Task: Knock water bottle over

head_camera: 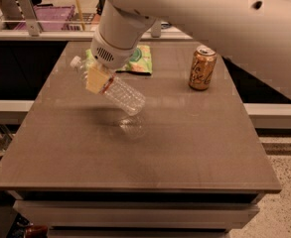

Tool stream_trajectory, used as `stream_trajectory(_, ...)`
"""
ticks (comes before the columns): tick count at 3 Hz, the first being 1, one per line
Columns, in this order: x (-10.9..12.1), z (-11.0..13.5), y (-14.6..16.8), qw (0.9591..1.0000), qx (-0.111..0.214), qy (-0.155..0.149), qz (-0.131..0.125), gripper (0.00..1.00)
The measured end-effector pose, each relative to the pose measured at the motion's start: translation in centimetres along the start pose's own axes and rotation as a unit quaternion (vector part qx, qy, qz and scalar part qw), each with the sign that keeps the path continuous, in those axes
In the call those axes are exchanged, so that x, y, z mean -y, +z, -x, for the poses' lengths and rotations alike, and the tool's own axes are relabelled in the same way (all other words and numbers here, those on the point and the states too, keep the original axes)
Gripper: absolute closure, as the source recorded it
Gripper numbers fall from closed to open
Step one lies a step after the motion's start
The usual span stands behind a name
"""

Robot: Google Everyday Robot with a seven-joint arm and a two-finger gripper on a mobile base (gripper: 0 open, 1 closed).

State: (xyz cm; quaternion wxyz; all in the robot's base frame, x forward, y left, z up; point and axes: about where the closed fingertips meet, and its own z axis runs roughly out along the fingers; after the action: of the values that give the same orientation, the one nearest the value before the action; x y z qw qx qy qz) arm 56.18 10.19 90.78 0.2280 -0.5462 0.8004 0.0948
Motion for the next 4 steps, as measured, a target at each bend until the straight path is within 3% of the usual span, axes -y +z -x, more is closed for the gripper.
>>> stream_trajectory(2, -0.8, 0.7, 3.4, 0.9987, 0.05, 0.001, 0.014, 1.0)
stream_trajectory(4, -1.1, 2.5, 5.7, 0.9923, 0.121, -0.001, 0.027, 1.0)
